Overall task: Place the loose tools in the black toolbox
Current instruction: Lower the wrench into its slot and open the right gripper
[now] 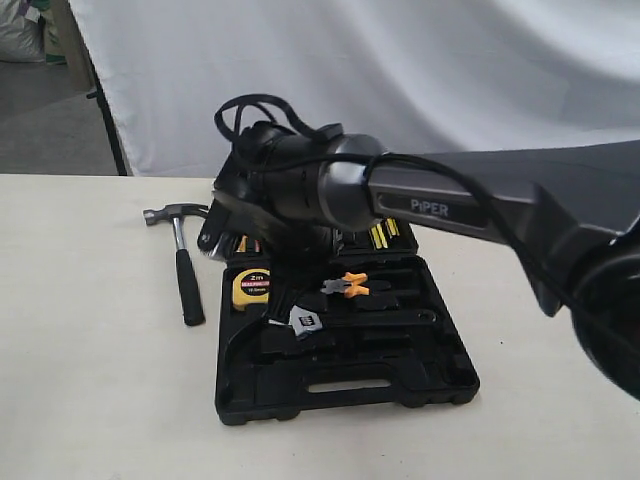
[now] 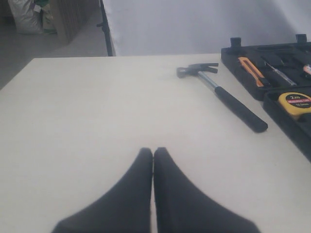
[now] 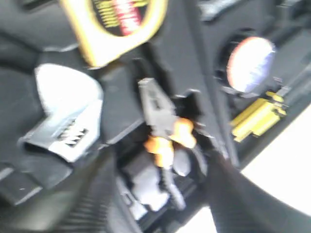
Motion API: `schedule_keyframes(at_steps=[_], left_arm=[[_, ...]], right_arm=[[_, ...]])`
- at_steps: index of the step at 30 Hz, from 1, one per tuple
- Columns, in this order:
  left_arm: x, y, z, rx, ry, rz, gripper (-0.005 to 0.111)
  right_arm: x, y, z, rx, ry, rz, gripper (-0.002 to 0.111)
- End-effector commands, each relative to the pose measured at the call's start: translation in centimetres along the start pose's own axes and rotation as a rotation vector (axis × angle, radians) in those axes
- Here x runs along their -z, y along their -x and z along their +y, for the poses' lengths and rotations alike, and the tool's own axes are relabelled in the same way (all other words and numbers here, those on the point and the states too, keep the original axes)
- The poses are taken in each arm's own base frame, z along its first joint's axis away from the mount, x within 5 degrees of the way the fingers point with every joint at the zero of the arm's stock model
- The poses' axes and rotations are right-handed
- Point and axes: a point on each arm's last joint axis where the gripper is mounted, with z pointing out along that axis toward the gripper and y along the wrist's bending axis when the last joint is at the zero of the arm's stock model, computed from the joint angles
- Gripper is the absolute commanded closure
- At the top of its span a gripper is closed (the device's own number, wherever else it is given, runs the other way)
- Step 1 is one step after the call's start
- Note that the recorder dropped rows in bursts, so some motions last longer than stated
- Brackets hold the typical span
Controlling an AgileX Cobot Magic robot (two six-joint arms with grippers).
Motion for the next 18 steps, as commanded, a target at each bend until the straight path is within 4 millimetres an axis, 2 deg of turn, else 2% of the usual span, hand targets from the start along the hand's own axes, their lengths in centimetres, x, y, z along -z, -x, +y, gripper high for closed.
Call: schedule_keyframes(at_steps=[1, 2, 10, 18], left_arm=[[0.0, 0.2, 0.1, 0.000, 0.021, -0.020, 0.106], [0.0, 0.2, 0.1, 0.000, 0.021, -0.020, 0.106], [0.0, 0.2, 0.1, 0.000, 0.021, -0.020, 0.106], [0.0, 0.2, 0.1, 0.000, 0.021, -0.020, 0.106]], right_arm=[[0.2, -1.3, -2.6, -0.138, -0.035, -0.004, 0.097], [0.0, -1.6, -3.0, -0.167, -0.029, 0.004, 0.108], [-1.9, -3.6, -4.3, -0.354, 0.141, 0.038, 0.108], [-1.8, -3.2, -3.2, -0.308, 0.278, 0.006, 0.108]])
